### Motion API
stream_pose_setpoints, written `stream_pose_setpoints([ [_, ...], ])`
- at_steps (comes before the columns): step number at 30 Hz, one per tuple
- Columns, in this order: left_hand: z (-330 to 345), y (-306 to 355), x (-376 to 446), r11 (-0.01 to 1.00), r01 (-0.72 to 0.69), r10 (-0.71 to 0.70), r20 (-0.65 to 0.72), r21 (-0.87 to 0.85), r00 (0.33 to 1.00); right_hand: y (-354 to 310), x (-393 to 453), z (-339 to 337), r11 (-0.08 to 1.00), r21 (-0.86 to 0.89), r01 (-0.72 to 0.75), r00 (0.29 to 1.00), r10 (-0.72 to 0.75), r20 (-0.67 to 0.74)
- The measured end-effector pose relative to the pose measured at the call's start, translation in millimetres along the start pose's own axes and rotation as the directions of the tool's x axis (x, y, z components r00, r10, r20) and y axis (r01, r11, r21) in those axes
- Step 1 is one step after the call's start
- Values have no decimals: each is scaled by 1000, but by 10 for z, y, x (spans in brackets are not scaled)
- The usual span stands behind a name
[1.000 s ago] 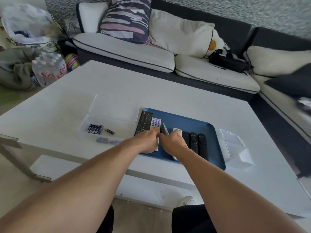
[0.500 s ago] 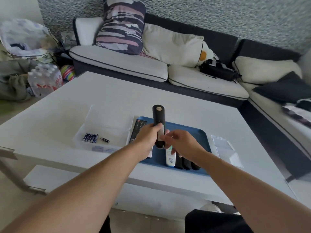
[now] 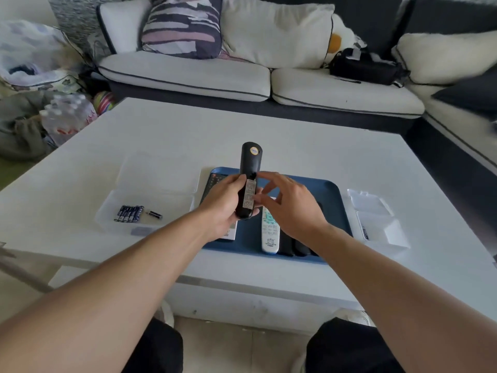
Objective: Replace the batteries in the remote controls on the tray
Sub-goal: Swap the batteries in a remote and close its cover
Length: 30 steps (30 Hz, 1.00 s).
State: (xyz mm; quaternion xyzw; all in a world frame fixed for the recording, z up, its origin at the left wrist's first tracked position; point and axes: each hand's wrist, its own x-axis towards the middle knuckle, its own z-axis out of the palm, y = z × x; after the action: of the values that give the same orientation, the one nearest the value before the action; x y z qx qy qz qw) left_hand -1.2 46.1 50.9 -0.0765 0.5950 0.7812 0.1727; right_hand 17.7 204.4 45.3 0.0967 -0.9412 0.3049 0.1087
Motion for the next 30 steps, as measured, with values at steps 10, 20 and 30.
stream_pose_setpoints([
  [10, -48, -115, 69, 999, -3, 4, -20, 49, 1000, 49, 87, 105, 1000, 26, -18, 998, 16, 63],
  [20, 11, -202, 57, 984, 55, -51, -30, 172, 998, 63, 170, 52, 912, 308, -271, 947, 197, 253],
  [30, 56, -256, 102, 996, 75, -69, -119, 43, 991, 533, 125, -119, 826, 99, -554, 811, 510, 286],
])
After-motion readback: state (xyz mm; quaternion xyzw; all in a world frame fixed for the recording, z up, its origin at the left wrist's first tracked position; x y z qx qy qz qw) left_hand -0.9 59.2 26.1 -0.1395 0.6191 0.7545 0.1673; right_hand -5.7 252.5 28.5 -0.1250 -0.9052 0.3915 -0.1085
